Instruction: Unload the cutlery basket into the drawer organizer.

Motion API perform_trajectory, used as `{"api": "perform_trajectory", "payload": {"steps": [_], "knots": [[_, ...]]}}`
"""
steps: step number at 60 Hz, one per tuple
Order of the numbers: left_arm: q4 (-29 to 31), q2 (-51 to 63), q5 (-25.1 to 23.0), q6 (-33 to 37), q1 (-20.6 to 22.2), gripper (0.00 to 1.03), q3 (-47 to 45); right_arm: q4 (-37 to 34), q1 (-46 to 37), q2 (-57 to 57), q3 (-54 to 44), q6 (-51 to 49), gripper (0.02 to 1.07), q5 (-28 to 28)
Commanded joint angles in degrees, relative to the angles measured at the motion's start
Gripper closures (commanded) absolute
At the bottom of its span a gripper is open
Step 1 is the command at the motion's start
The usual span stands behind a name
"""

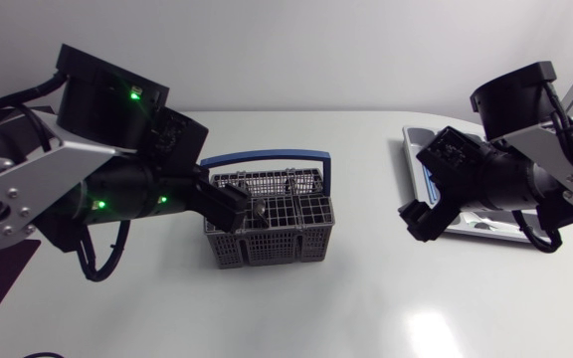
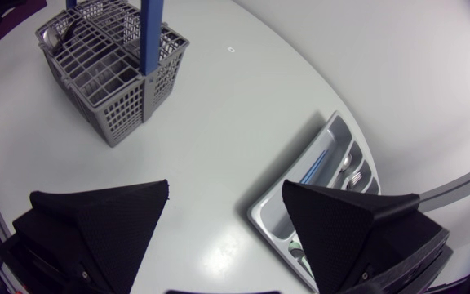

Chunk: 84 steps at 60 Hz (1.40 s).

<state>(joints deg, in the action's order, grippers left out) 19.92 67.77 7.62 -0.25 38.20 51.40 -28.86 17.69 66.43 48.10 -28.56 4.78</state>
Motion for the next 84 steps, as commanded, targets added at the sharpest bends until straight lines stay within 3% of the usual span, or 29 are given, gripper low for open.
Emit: {"api": "perform_trajectory", "payload": {"steps": [1, 9, 17, 25, 48, 56, 67, 76, 84], "knots": [[1.35, 1.93, 0.29, -0.63, -0.67, 0.04, 3.10, -1.20, 2.17, 0.19, 1.74, 3.42, 0.07, 0.50], [7.85, 6.59, 0.38, -2.74, -1.37, 0.04, 6.87, -1.28, 6.04, 1.33, 1.83, 6.23, 0.07, 2.26], [19.54, 13.88, 10.84, -10.21, -0.40, 0.04, 13.64, -1.28, 8.59, 2.30, 2.00, 8.08, 0.07, 2.52], [28.77, 20.83, 11.02, -10.73, -0.14, 0.04, 20.32, -1.28, 11.05, 3.35, 2.35, 9.40, 0.07, 2.78], [26.84, 18.45, 10.84, -15.04, 0.48, 0.04, 20.85, -1.02, 15.00, 4.67, 2.35, 10.98, 0.07, 4.72], [24.11, 16.08, 10.66, -20.58, 2.23, 0.04, 19.79, -0.93, 15.79, 4.76, 1.91, 11.42, 0.07, 4.80], [26.40, 16.70, 10.31, -27.08, 2.85, 0.04, 21.29, -1.02, 16.67, 4.76, 1.83, 11.68, 0.07, 4.89], [26.66, 16.52, 5.74, -34.99, 2.06, 0.04, 20.67, -0.93, 16.67, 4.67, 1.30, 11.77, 0.07, 4.89], [26.04, 16.52, -8.32, -43.78, 0.04, 0.04, 19.27, -0.67, 16.76, 4.49, 0.51, 11.77, 0.07, 4.89]]}}
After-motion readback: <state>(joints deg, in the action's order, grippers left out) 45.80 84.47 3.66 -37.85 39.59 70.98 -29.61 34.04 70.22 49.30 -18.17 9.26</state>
